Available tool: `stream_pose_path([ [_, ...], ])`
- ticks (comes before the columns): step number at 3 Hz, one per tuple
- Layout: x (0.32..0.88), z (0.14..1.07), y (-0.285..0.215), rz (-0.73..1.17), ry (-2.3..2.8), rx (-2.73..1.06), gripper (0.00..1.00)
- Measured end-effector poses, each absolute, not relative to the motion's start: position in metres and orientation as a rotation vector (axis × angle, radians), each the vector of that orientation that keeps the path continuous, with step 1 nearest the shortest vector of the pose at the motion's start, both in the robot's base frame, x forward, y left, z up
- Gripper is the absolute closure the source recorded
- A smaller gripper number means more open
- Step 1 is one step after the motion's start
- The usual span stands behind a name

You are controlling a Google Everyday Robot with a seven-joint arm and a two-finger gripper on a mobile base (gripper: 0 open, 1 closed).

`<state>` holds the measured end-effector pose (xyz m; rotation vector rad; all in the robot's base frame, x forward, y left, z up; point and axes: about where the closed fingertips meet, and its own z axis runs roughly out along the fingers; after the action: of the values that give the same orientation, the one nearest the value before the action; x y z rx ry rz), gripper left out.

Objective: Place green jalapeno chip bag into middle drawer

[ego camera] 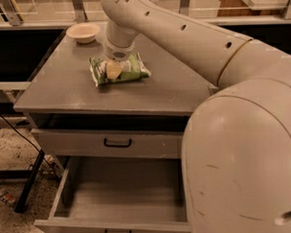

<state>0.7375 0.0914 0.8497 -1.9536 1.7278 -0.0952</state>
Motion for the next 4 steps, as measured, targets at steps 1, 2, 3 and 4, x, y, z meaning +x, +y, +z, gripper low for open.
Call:
stream_pose_path([
  [1,0.737,0.85,0.091,-0.095,1.728,-1.954,0.97],
  [2,0.737,0.85,0.091,-0.095,1.728,-1.954,1.0],
  [3,0.737,0.85,0.091,-0.095,1.728,-1.954,1.0],
  [4,0.741,0.86,0.087,-0.091,1.69,-1.936,1.0],
])
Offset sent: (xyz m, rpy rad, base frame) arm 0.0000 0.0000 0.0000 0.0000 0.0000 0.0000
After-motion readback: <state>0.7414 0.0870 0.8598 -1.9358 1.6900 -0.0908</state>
